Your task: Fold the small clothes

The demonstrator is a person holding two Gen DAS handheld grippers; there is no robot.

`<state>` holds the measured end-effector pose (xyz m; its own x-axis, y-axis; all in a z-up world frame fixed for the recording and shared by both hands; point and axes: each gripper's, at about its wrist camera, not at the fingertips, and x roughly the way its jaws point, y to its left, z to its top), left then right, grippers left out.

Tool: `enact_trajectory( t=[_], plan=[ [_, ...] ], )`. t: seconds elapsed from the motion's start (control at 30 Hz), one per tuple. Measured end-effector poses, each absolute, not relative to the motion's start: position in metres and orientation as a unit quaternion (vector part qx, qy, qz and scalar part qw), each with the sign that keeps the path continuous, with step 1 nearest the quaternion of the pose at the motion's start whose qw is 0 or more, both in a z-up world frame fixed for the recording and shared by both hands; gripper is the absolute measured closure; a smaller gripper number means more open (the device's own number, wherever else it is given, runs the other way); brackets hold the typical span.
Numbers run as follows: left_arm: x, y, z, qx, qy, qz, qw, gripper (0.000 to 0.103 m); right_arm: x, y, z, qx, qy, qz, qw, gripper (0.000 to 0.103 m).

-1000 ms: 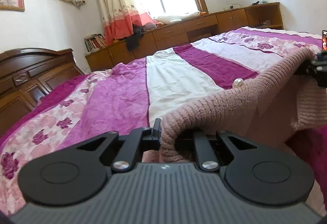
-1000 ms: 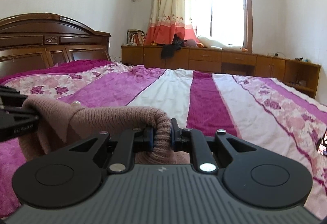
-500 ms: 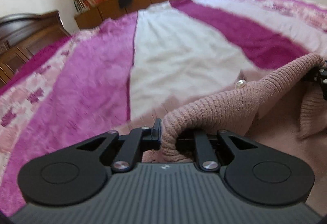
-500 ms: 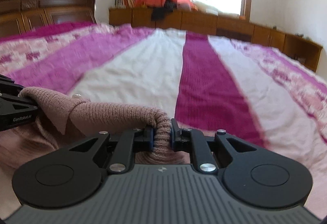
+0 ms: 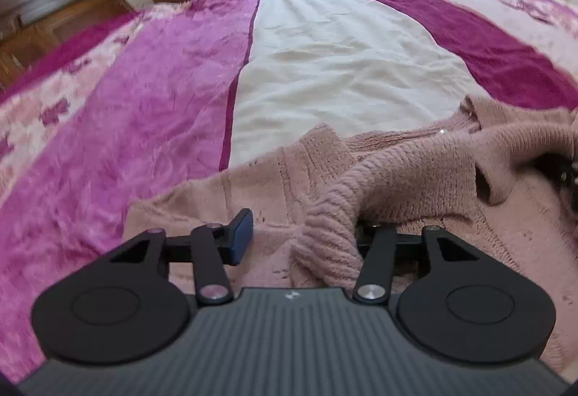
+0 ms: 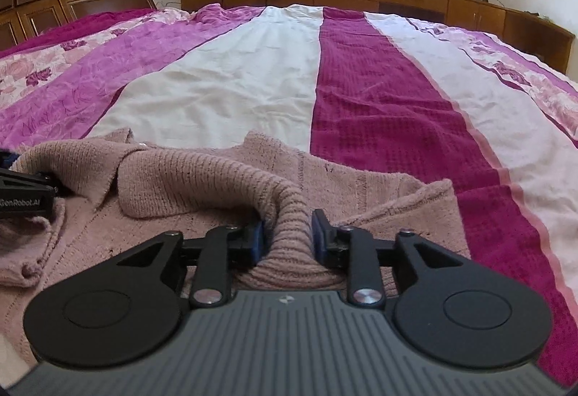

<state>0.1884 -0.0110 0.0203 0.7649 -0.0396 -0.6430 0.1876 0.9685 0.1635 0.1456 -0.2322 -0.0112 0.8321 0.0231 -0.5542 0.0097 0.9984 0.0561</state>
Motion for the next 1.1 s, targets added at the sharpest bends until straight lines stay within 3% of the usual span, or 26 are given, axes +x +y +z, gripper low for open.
enact_trajectory(
  t=[0.13,0.3,1.1],
  plan=[
    [0.177,-0.004,0.029,0.103,0.337,-0.064,0.934,0.049,0.134,-0.241,-0.004,0.065,0.289,0.006,0.955,0.047],
    [0.156,-0.004,0.043,0.114,0.324,-0.072,0.936,0.049,0.108,-0.247,0.008,0.079,0.276,0.01,0.958,0.04],
    [0.078,0.021,0.068,0.131,0.299,-0.065,0.943,0.049,0.001,-0.258,0.038,0.103,0.249,0.012,0.963,0.039]
  ],
)
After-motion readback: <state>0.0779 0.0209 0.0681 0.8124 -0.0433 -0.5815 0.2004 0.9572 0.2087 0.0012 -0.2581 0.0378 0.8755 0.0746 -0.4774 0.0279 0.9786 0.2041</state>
